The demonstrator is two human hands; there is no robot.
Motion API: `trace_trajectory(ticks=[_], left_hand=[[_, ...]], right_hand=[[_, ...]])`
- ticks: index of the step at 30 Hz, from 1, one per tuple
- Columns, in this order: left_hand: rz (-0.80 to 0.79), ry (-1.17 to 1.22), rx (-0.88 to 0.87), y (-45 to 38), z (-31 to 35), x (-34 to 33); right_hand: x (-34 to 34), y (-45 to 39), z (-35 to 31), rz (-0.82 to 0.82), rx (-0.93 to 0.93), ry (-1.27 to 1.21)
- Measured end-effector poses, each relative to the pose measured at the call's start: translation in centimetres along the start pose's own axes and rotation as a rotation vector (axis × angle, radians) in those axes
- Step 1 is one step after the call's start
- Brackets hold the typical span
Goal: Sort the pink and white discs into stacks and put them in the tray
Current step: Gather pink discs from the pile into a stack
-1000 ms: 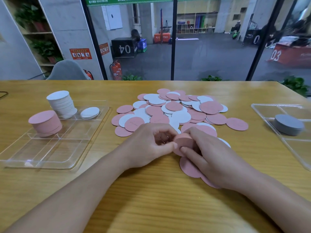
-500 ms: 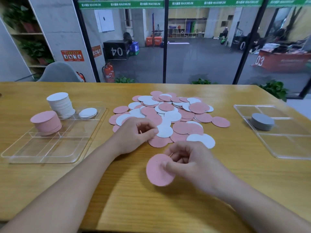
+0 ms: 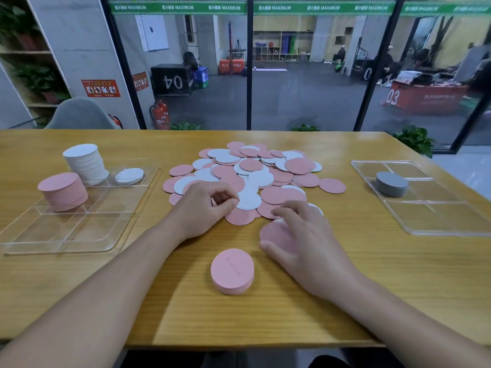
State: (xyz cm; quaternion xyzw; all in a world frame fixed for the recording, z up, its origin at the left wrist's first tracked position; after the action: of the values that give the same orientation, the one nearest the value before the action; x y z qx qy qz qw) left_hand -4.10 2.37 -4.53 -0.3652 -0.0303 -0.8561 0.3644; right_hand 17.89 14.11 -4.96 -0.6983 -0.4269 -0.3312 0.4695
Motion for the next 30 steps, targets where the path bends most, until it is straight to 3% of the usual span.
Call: trace_trajectory(ticks=[4, 13, 21, 26, 30], left_hand=[[0.008, 0.007, 0.015, 0.0, -0.1, -0.2], [0.015, 0.008, 0.067, -0.2, -0.6, -0.2], [0.12, 0.002, 0.137, -1.3, -0.7, 1.4], [0.068, -0.33, 0.301, -4.6, -1.3, 2.5], [0.069, -0.301, 0.293, -4.9, -0.9, 0.9]], right_hand=[[-0.9, -0.7, 2.4, -0.172, -0.072, 0.135], [-2.9, -6.5, 3.6, -0.3, 0.059, 0.135], [-2.3, -8.2, 3.7, -0.311, 0.195, 0.013], [0.3, -7.0, 5.6, -0.195, 0.1, 0.018], [1.3, -6.2, 7.3, -0.245, 0.01, 0.102]])
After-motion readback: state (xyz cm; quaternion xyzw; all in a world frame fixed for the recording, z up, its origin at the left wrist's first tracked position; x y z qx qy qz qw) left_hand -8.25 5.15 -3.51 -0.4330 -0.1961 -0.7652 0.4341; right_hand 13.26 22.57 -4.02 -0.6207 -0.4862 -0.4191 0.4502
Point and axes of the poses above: each hand's wrist, its own y-axis away from the middle knuckle, its own x-axis out of the back of the hand, z = x × y, the point moved 7 cm from there along -y, towards the middle knuckle, and after that the axes turned 13 degrees about x, right-handed, at the moved point
